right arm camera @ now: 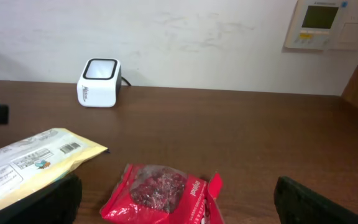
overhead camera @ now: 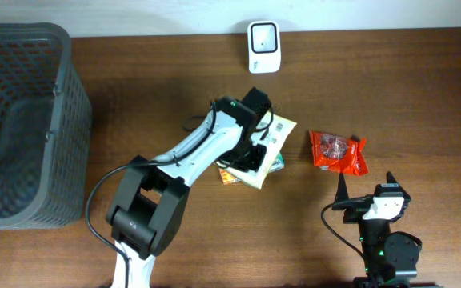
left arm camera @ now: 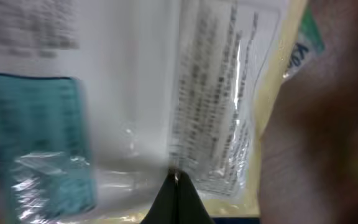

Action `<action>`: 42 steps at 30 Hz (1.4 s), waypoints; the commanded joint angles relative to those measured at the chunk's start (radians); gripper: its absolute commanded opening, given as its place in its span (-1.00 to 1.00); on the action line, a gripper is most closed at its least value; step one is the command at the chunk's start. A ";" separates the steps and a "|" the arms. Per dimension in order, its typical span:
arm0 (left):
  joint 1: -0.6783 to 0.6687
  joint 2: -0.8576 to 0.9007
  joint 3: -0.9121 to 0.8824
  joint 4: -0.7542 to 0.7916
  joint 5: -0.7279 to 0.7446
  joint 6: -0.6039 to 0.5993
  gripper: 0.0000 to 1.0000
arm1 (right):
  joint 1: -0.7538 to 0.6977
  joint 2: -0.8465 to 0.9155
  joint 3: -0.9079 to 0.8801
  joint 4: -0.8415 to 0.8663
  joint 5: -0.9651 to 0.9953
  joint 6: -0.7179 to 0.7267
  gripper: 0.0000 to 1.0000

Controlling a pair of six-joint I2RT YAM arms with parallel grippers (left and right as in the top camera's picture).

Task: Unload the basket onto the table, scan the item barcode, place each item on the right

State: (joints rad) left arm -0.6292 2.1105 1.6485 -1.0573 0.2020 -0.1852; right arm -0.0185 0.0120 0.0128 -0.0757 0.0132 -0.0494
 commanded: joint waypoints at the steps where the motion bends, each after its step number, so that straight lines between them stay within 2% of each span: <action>1: -0.024 0.003 -0.047 0.002 0.125 -0.012 -1.00 | 0.005 -0.003 -0.007 -0.006 0.001 0.001 0.97; 6: -0.050 -0.002 0.010 -0.067 0.116 0.003 -1.00 | 0.005 -0.003 -0.007 -0.006 0.001 0.001 0.97; 10: 0.038 -0.006 0.305 -0.279 0.100 0.080 -1.00 | 0.005 -0.003 -0.007 -0.006 0.001 0.001 0.97; 12: 0.090 -0.006 0.430 -0.327 -0.017 0.082 -1.00 | 0.005 -0.003 -0.007 -0.006 0.001 0.001 0.97; 13: 0.131 -0.006 0.488 -0.325 -0.133 0.081 -0.67 | 0.005 -0.003 -0.007 -0.006 0.001 0.001 0.97; 14: 0.166 -0.006 0.504 -0.303 -0.158 0.082 -0.43 | 0.005 -0.003 -0.007 -0.006 0.001 0.001 0.97; 15: 0.192 -0.005 0.504 -0.286 -0.143 0.081 0.08 | 0.005 -0.003 -0.007 -0.006 0.001 0.001 0.97; 16: 0.217 0.001 0.498 -0.279 -0.101 0.081 0.40 | 0.005 -0.003 -0.007 -0.006 0.001 0.001 0.97; 17: 0.234 0.006 0.491 -0.280 -0.051 0.082 0.54 | 0.005 -0.003 -0.007 -0.006 0.001 0.001 0.97; 18: 0.238 0.008 0.477 -0.278 -0.019 0.085 0.87 | 0.005 -0.003 -0.007 -0.006 0.001 0.001 0.97; 19: 0.231 0.013 0.455 -0.266 0.013 0.163 0.99 | 0.005 -0.003 -0.007 -0.006 0.001 0.001 0.97; 21: 0.198 0.018 0.409 -0.242 0.049 0.272 0.99 | 0.005 -0.003 -0.007 -0.006 0.001 0.001 0.97; 25: 0.120 0.018 0.347 -0.219 0.045 0.354 0.99 | 0.005 -0.003 -0.007 -0.006 0.001 0.001 0.97; 27: 0.051 0.018 0.330 -0.235 -0.037 0.426 0.99 | 0.005 -0.003 -0.007 -0.006 0.001 0.001 0.97; 29: -0.006 0.018 0.330 -0.240 -0.157 0.426 0.99 | 0.005 -0.003 -0.007 -0.006 0.001 0.001 0.97; 31: -0.073 0.018 0.315 -0.229 -0.200 0.410 0.99 | 0.005 -0.003 -0.007 -0.006 0.001 0.001 0.97; 33: -0.113 0.018 0.273 -0.192 -0.297 0.336 0.98 | 0.005 -0.003 -0.007 -0.006 0.001 0.001 0.97; 34: -0.127 0.018 0.245 -0.174 -0.326 0.295 0.89 | 0.005 -0.003 -0.007 -0.006 0.001 0.001 0.97; 36: -0.152 0.018 0.168 -0.127 -0.327 0.240 0.89 | 0.005 -0.003 -0.007 -0.006 0.001 0.001 0.97; 38: -0.175 0.018 0.113 -0.074 -0.327 0.237 0.94 | 0.005 -0.003 -0.007 -0.006 0.001 0.001 0.97; 42: -0.200 0.018 0.033 0.083 -0.325 0.237 0.90 | 0.005 -0.003 -0.007 -0.006 0.001 0.001 0.97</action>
State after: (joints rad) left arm -0.8124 2.1216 1.7260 -1.0424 -0.1093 0.0696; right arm -0.0185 0.0120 0.0128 -0.0757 0.0128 -0.0502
